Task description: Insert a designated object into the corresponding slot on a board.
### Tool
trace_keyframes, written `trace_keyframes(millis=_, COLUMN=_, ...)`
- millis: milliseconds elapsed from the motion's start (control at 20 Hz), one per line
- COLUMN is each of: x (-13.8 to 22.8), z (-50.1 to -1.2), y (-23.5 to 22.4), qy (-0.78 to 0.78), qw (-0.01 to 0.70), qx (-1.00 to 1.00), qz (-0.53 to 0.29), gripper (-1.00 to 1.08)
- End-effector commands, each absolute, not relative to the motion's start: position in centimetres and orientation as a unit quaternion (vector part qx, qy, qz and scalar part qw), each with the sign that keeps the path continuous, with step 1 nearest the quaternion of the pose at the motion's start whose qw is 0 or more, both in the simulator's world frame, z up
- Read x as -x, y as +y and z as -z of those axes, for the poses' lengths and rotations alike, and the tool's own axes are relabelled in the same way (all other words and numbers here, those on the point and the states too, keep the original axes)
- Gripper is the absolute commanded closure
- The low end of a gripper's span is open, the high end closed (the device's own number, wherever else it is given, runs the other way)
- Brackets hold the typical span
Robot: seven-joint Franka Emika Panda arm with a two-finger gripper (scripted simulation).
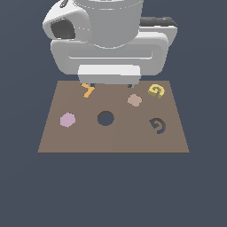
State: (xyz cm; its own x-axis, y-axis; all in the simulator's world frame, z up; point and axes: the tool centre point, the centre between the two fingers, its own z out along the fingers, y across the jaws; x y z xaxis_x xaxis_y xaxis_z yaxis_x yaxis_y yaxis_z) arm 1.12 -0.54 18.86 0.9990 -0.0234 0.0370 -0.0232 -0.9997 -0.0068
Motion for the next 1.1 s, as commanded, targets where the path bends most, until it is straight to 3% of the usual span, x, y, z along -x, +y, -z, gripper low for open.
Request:
trace_keyframes(millis=0, x=-1.1, z=-18.9, y=-0.5, qy=0.012, qw=0.003, qx=1.000, qz=0.019, gripper=-0.92)
trace_keyframes(millis=500, x=-1.2, z=-17.4, y=1.7, qy=-0.044, qw=0.003, qx=0.999, qz=0.017, gripper=-0.92)
trace_keyframes(millis=1050, x=0.8, z=-12.4, y=9.5, qy=-0.241, qw=0.003, qx=0.970, qz=0.011, gripper=-0.92)
